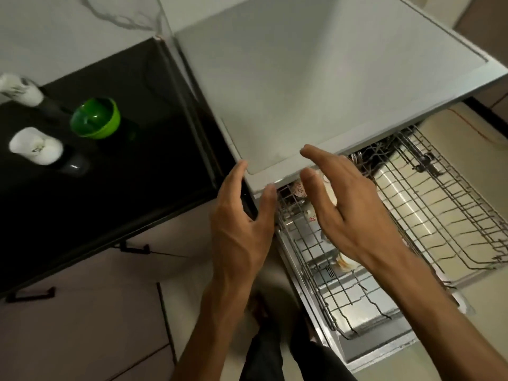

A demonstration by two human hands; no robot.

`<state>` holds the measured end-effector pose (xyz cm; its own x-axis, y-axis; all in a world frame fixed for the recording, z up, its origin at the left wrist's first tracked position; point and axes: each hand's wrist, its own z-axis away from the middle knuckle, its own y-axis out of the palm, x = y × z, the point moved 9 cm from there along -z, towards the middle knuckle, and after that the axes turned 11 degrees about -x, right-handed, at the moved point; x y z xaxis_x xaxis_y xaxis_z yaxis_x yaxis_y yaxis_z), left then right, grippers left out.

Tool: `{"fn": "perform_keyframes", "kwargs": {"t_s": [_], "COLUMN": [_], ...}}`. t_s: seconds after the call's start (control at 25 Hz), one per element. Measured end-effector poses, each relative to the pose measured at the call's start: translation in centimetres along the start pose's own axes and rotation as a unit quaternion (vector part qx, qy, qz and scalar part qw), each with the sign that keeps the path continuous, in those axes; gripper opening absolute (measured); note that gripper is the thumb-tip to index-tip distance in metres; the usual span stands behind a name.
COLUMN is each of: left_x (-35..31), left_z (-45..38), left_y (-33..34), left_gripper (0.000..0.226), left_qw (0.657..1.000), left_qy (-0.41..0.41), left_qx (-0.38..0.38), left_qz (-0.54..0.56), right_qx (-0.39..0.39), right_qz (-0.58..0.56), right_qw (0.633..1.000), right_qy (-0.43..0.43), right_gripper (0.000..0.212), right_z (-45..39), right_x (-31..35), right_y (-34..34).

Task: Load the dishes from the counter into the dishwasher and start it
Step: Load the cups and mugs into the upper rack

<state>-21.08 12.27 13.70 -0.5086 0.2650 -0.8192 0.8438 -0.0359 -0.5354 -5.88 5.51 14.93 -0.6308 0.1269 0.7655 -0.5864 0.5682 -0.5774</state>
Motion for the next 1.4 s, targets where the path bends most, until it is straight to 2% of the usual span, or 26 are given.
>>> {"fn": "perform_keyframes", "kwargs": {"t_s": [0.44,0.88,1.16,1.4], "left_x": [3.1,8.7,12.2,15.8], "left_z": [-1.7,-2.2,-3.5,-6.0], "left_y": [-16.2,-31.6,-36.4,-36.7], "left_gripper": [0.06,0.057,0.054,0.056], "left_qw": [0.989,0.978,0.97,0.961], "left_qy": [-0.068,-0.091,-0.121,-0.176], "left_qx": [-0.124,-0.183,-0.206,-0.201], "left_qz": [0.033,0.045,0.053,0.075], "right_qx": [0.063,0.103,0.12,0.121], "right_qz": [-0.046,-0.104,-0.122,-0.113], "right_qw": [0.992,0.98,0.973,0.972], "right_qy": [-0.097,-0.134,-0.154,-0.167], "right_gripper": [0.051,0.049,0.051,0.05], "right_z": [0.9,4.5,5.4,3.5], "right_x": [15.5,27.8,32.4,33.5], "right_y": [6.8,17.0,23.0,26.1]}}
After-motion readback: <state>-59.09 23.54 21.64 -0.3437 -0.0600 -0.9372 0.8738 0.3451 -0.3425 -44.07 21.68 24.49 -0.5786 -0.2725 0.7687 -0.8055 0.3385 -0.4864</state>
